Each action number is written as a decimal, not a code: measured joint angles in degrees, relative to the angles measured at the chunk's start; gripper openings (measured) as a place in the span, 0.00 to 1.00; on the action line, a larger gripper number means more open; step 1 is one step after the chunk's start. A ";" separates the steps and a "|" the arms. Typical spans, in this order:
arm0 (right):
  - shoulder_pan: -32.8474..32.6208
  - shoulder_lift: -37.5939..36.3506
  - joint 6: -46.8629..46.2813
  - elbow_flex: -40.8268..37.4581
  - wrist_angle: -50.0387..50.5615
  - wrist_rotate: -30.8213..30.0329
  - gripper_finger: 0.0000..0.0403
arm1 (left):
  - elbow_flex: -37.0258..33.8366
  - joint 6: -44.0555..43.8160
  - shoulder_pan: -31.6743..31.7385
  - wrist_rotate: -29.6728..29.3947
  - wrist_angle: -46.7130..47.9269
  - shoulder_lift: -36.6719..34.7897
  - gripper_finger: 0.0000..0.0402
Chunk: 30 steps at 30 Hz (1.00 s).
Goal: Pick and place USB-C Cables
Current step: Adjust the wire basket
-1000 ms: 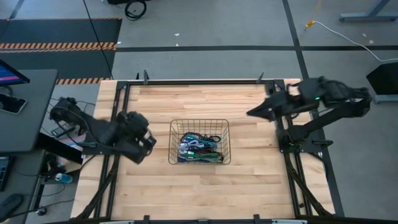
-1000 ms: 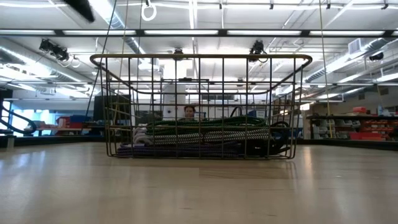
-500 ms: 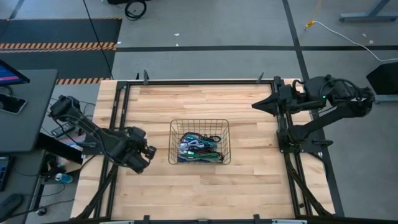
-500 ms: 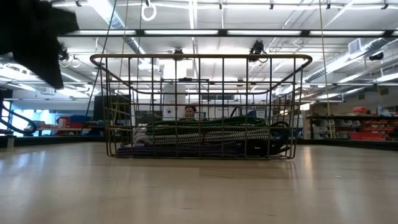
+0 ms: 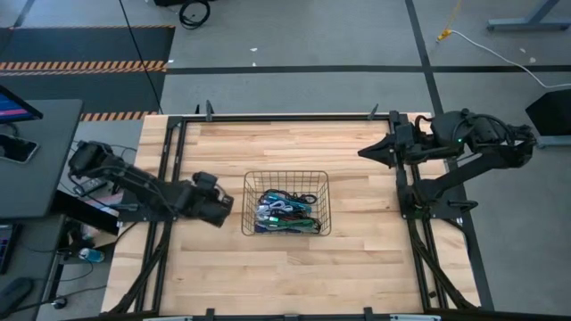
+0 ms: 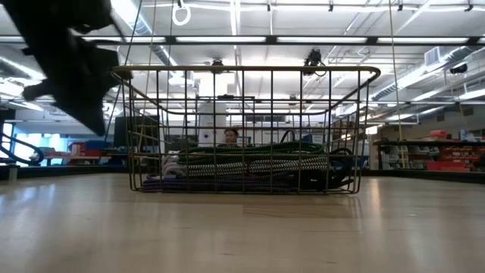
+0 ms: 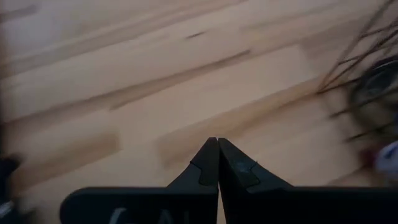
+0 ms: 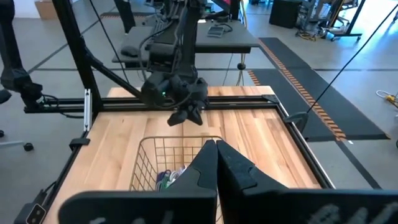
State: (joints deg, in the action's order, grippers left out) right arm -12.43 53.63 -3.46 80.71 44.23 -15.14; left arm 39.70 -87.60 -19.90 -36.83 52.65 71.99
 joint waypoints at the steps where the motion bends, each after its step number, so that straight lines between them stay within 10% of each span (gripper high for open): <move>1: 0.00 0.00 0.02 0.00 0.00 0.00 0.00 | 0.00 2.44 1.23 -0.31 -2.47 0.00 0.00; 10: 0.00 0.00 0.17 0.00 0.02 0.37 0.00 | 0.01 19.30 10.96 -0.55 -15.07 0.00 0.00; 30: 0.00 0.00 0.47 0.00 0.04 1.53 0.00 | 0.02 24.27 12.94 0.67 -27.34 0.05 0.01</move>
State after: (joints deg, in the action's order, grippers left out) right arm -12.43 53.63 -2.99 80.71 44.27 -13.61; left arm 39.72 -63.33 -6.96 -36.16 25.31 72.04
